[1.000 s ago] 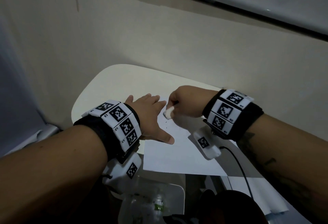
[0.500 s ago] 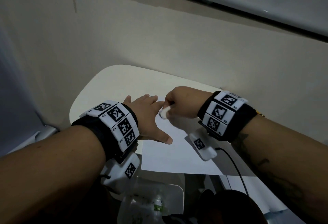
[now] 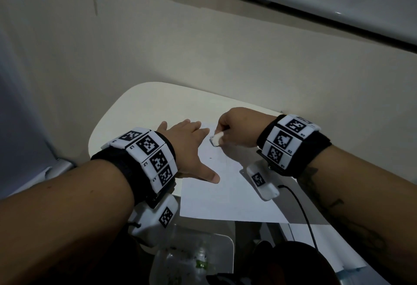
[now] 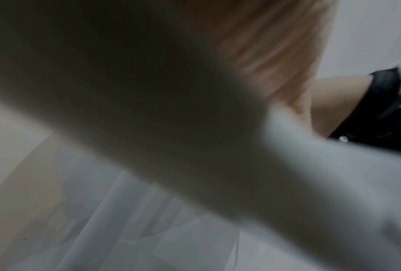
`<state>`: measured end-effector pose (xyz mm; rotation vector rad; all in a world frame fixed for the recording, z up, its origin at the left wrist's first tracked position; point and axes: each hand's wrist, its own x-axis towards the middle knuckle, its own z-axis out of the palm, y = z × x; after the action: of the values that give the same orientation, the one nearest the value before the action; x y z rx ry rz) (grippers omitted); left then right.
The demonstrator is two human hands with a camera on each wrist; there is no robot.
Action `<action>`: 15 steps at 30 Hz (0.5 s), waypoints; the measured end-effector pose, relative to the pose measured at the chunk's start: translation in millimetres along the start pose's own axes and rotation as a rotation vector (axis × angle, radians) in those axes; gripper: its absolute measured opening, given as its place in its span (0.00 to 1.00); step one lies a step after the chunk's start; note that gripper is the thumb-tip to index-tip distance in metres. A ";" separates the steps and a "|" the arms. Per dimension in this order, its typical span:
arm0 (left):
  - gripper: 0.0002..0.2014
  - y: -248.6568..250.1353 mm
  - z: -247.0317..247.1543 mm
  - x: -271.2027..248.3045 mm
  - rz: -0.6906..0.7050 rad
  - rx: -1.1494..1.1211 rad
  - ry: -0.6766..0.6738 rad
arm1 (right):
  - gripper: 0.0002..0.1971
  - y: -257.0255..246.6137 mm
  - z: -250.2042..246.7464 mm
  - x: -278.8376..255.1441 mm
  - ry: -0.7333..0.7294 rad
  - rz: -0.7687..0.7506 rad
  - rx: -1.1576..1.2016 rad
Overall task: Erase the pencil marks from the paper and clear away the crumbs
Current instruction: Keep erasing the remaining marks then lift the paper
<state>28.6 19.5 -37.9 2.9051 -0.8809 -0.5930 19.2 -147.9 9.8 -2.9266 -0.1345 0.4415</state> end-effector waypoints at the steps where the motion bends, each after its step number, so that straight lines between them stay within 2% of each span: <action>1: 0.63 0.0 -0.3 -0.4 -0.001 -0.003 -0.003 | 0.13 1.0 0.0 1.0 0.016 0.006 0.012; 3: 0.63 0.2 -0.8 -0.7 -0.003 -0.005 -0.007 | 0.11 3.7 0.4 -2.1 -0.016 -0.005 0.017; 8: 0.63 1.2 -0.9 -0.2 -0.008 0.005 -0.011 | 0.10 4.8 0.3 -20.7 -0.240 -0.035 -0.006; 10: 0.63 1.3 -1.3 -0.8 -0.006 0.007 -0.010 | 0.12 4.2 -0.8 -17.1 -0.203 -0.020 -0.016; 15: 0.62 2.2 -2.5 -3.4 -0.006 -0.004 -0.012 | 0.14 3.7 -5.7 -1.3 0.000 0.023 -0.026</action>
<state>25.7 19.3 -34.1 2.9050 -0.8712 -0.6123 19.9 -152.6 14.7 -2.9567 -0.1069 0.4468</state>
